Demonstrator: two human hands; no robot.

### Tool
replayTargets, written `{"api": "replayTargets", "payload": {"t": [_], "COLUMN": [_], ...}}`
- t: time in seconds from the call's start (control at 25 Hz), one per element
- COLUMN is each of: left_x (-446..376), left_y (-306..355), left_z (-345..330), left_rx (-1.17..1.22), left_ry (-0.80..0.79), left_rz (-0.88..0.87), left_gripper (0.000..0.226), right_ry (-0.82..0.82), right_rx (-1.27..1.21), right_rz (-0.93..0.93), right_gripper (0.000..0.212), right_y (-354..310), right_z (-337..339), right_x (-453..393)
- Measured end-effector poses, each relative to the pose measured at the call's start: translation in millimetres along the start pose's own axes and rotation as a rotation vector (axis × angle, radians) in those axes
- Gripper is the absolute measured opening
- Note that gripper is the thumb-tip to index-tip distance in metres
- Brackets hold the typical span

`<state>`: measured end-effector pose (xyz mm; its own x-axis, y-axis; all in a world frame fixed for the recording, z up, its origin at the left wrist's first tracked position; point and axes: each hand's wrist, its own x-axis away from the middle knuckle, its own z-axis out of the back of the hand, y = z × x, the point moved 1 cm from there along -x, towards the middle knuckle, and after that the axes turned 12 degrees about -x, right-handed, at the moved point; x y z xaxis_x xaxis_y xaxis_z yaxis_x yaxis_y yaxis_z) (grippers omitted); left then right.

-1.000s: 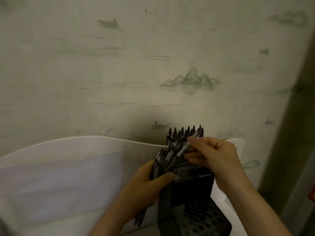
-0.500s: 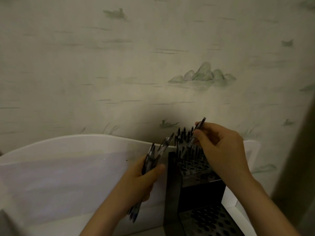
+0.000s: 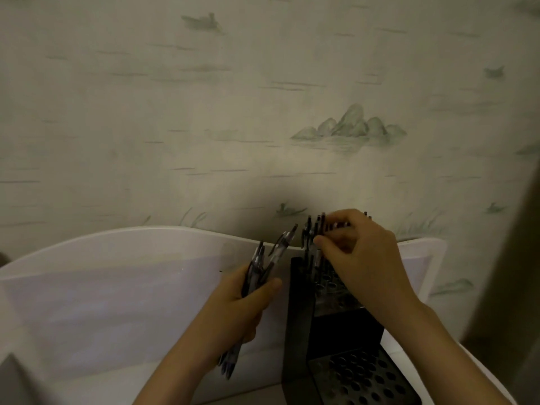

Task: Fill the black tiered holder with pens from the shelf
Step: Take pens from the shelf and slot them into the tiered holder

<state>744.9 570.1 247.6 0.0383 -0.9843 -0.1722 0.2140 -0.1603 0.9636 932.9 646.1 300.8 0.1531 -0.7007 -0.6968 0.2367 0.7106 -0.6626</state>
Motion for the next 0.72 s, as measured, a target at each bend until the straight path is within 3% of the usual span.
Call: {"api": "replayTargets", "payload": {"t": [0.28, 0.52, 0.72], "left_x": [3.6, 9.9, 13.2], "left_y": [0.4, 3.7, 14.9], "left_z": [-1.6, -5.7, -20.7], "left_rx": [-0.011, -0.013, -0.02], "left_ry": [-0.018, -0.031, -0.097], "left_rz": [-0.011, 0.003, -0.005], "left_gripper": [0.027, 0.028, 0.03], "right_ry": [0.017, 0.09, -0.108], "right_rx": [0.002, -0.016, -0.349], "right_rz": [-0.125, -0.076, -0.19], "right_gripper": [0.015, 0.021, 0.026], "right_y": [13.1, 4.7, -9.9], "right_z": [-8.2, 4.3, -0.7], "right_x": [12.9, 20.3, 30.1]}}
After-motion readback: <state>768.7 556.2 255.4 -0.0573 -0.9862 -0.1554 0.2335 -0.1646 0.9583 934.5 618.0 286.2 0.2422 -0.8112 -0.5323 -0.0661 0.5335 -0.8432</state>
